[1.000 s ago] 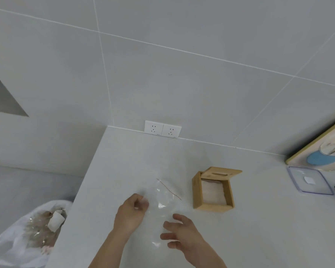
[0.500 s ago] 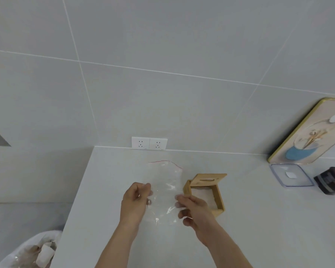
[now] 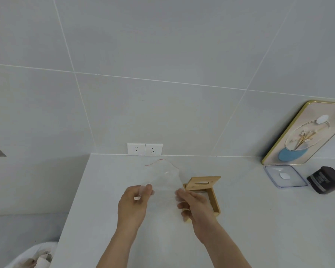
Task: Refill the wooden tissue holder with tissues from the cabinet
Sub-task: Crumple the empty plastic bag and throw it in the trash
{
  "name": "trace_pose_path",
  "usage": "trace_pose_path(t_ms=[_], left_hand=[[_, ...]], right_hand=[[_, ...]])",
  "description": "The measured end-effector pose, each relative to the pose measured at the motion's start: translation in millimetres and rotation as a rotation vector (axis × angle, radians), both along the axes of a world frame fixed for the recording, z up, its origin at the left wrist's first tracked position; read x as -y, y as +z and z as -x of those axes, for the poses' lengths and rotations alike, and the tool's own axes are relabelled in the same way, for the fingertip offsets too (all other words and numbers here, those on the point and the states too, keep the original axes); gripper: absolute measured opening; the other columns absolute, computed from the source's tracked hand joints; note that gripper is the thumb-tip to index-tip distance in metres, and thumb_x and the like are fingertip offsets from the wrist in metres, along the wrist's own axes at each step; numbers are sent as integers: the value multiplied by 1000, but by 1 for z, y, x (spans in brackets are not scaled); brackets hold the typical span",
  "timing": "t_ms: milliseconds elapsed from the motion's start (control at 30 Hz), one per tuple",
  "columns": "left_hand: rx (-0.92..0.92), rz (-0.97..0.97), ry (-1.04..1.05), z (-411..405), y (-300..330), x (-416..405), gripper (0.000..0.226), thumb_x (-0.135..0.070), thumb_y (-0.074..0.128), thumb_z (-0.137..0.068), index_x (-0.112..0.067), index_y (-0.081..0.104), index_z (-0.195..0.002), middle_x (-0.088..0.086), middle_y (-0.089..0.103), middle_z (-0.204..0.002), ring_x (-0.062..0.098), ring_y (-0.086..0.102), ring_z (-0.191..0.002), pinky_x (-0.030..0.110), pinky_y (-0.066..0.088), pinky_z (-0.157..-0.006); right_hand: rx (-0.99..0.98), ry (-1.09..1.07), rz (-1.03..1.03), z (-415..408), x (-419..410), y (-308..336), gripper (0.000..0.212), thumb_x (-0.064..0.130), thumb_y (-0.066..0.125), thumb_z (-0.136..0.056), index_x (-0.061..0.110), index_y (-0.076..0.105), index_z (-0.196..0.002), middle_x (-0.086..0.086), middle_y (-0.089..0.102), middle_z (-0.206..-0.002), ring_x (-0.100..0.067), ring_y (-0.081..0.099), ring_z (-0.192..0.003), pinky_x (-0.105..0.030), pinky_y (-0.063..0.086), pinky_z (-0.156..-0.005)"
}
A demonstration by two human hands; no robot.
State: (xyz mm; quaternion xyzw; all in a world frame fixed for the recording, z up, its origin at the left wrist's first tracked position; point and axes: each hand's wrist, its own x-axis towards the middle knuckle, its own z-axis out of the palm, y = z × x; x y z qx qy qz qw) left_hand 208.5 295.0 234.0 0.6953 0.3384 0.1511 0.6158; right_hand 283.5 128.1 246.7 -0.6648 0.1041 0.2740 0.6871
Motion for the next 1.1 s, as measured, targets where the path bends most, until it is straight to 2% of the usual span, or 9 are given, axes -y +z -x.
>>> trace_pose_path(t_ms=[167, 300, 367, 533, 667, 833, 900, 1033, 1100], left_hand=[[78, -14, 21, 4, 6, -3, 26, -43, 64, -95, -42, 79, -74, -27, 38, -149, 2, 35, -143, 39, 35, -116], [164, 14, -64, 6, 20, -4, 36, -43, 58, -97, -30, 83, -73, -34, 29, -159, -9, 14, -151, 36, 24, -120], [231, -7, -117, 5, 28, -5, 38, -49, 58, -92, -28, 83, -72, -33, 33, -158, -16, 11, -149, 31, 21, -117], [290, -84, -262, -2, 26, -6, 16, -41, 75, -86, -27, 82, -82, -26, 71, -123, -14, 43, -136, 40, 24, -125], [258, 31, -191, 0, 26, -3, 10, -21, 75, -89, -26, 83, -91, -19, 79, -103, -7, 65, -114, 33, 44, -111], [234, 146, -139, -1, 28, -4, 12, -13, 78, -87, -23, 82, -91, -7, 82, -93, 13, 76, -94, 23, 53, -83], [239, 186, -104, -2, 29, -3, 13, -12, 81, -83, -23, 81, -91, -7, 81, -93, 14, 77, -90, 19, 56, -77], [244, 246, -72, -3, 28, -7, 24, -13, 83, -83, -31, 79, -97, -3, 76, -103, 30, 75, -91, 42, 61, -81], [252, 241, -74, -2, 27, -10, 27, -10, 80, -84, -31, 78, -101, 2, 76, -105, 31, 75, -90, 38, 60, -79]], right_hand=[[21, -13, -63, 3, -1, 2, 17, 32, 80, -84, 16, 85, -86, 2, 80, -105, -22, 63, -103, -37, 47, -86], [54, -24, -122, 1, -1, 5, 31, 42, 83, -70, 16, 85, -87, -3, 78, -116, -28, 62, -125, -54, 46, -111], [64, -29, -139, -1, -1, 8, 29, 41, 82, -70, 17, 85, -86, -6, 77, -118, -29, 62, -126, -60, 43, -113], [66, -36, -184, -5, -2, 20, 23, 35, 79, -83, 15, 85, -93, -7, 76, -122, -30, 63, -126, -50, 46, -110], [122, -91, -235, -6, -2, 34, 23, 34, 78, -82, 16, 85, -94, -7, 67, -139, -25, 61, -130, -37, 48, -103], [155, -48, -248, -4, -5, 43, 36, 34, 74, -83, 5, 79, -104, 2, 76, -125, -16, 66, -124, -36, 48, -108], [221, 10, -168, 0, -7, 48, 29, 31, 75, -87, 10, 78, -106, -2, 78, -118, -16, 71, -113, -34, 54, -99], [266, 100, -40, 1, -13, 46, 33, 11, 82, -85, 17, 73, -116, -6, 80, -109, -22, 75, -102, -33, 59, -90], [232, 55, -36, -1, -15, 44, 29, 8, 82, -84, 12, 74, -112, -12, 80, -106, -23, 76, -94, -32, 60, -81]])
